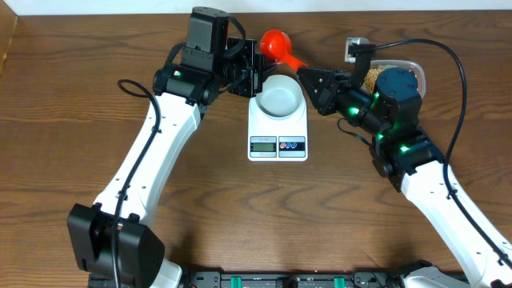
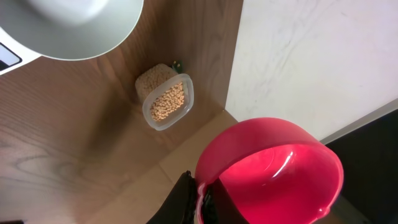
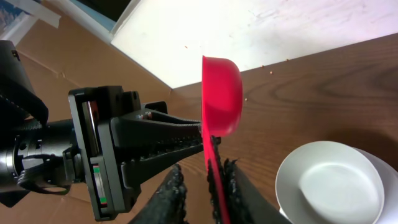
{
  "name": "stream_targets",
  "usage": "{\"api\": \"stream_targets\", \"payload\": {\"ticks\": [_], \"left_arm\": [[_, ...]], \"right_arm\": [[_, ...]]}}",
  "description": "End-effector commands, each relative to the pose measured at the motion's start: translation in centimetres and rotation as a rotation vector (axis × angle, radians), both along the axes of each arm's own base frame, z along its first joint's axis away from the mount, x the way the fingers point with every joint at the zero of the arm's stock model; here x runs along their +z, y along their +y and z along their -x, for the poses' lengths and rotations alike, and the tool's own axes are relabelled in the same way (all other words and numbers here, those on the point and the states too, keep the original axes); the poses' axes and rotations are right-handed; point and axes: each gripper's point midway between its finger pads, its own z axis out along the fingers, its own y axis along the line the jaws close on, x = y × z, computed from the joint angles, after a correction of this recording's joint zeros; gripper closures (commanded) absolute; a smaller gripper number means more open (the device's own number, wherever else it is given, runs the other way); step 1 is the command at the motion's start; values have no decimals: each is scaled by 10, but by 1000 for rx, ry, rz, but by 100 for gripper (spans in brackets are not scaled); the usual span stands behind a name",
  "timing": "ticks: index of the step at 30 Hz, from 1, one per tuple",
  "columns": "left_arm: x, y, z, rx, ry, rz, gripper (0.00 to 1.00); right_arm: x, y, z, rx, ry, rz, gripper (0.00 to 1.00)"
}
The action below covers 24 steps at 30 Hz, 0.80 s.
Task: Scoop item into bowl and weigh 50g on scale
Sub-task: 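Close the right gripper on the scoop handle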
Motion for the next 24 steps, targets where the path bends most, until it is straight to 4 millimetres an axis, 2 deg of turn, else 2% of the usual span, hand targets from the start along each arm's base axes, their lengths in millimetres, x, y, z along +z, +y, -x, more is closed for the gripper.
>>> {"api": "stream_targets", "payload": {"ticks": [1,12,24], "left_arm": [[10,-3,5,-22,-22,12,93],[10,-3,5,-23,-22,12,93],[10,-3,5,-26,-27,8,92]], "right_arm": [[7,4,0,13,-23,2,84],[7,4,0,12,-22,2,99],[7,3,-1,9,-22,3,99]]}}
